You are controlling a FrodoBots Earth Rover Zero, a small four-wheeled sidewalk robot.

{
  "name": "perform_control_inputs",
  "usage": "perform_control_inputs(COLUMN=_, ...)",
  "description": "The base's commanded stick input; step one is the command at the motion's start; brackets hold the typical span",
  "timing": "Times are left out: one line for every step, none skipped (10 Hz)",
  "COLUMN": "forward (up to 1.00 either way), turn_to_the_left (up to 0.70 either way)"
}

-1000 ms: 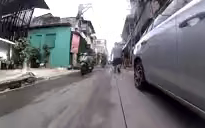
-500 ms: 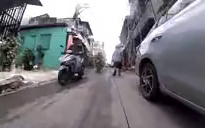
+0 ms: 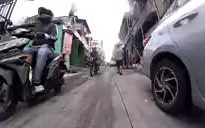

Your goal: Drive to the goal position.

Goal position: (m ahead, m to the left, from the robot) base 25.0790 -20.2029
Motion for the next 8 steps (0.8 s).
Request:
perform_control_inputs(forward=1.0, turn_to_the_left=0.0)
perform_control_inputs(forward=1.0, turn_to_the_left=0.0)
perform_control_inputs(forward=1.0, turn_to_the_left=0.0)
perform_control_inputs(forward=1.0, turn_to_the_left=0.0)
perform_control_inputs(forward=1.0, turn_to_the_left=-0.08)
perform_control_inputs(forward=1.0, turn_to_the_left=-0.17)
perform_control_inputs(forward=1.0, turn_to_the_left=-0.01)
perform_control_inputs(forward=1.0, turn_to_the_left=0.0)
